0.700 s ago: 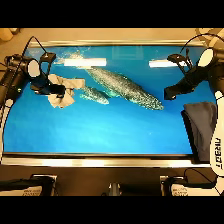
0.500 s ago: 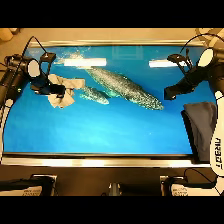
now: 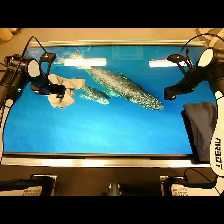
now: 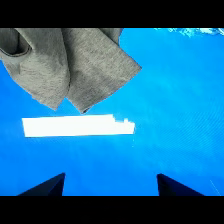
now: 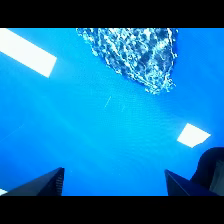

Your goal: Fold the shirts.

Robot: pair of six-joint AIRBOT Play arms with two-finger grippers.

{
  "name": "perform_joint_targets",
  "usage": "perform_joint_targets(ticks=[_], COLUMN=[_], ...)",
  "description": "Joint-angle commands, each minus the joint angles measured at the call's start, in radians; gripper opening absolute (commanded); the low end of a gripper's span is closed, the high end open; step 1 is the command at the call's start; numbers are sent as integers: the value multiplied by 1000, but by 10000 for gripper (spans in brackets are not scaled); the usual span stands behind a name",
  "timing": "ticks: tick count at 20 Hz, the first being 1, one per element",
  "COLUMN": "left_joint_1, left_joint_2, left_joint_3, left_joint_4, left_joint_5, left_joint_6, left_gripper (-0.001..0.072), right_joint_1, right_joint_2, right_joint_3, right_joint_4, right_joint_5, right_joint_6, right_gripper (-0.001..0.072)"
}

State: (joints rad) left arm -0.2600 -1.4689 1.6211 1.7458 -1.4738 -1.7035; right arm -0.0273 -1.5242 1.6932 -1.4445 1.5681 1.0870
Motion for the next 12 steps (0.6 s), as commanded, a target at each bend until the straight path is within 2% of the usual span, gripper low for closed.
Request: perform_joint_targets(ticks=[1,6,9,11,12], left_joint_1=[1,1,0,6,24], left_joint_2=[0,-10,-16,-38,-59], left_joint_3=[0,0,-1,0,13], left_joint_4=[0,0,-18,12,41], left_joint_5=[2,222,286,381,412], left_joint_6=[-2,-3,-10,-5,-46], left_gripper=[671,671,670,661,667], right_joint_1=[1,1,1,1,1], right_joint_2=[-1,-1,-1,-1,-1], right_joint_3=[1,1,1,1,1], right_joint_4=[1,1,0,0,0], right_joint_5=[0,-8,-70,-108,-126], right_joint_6=[1,1,0,0,0], right_gripper=[696,696,696,696,696])
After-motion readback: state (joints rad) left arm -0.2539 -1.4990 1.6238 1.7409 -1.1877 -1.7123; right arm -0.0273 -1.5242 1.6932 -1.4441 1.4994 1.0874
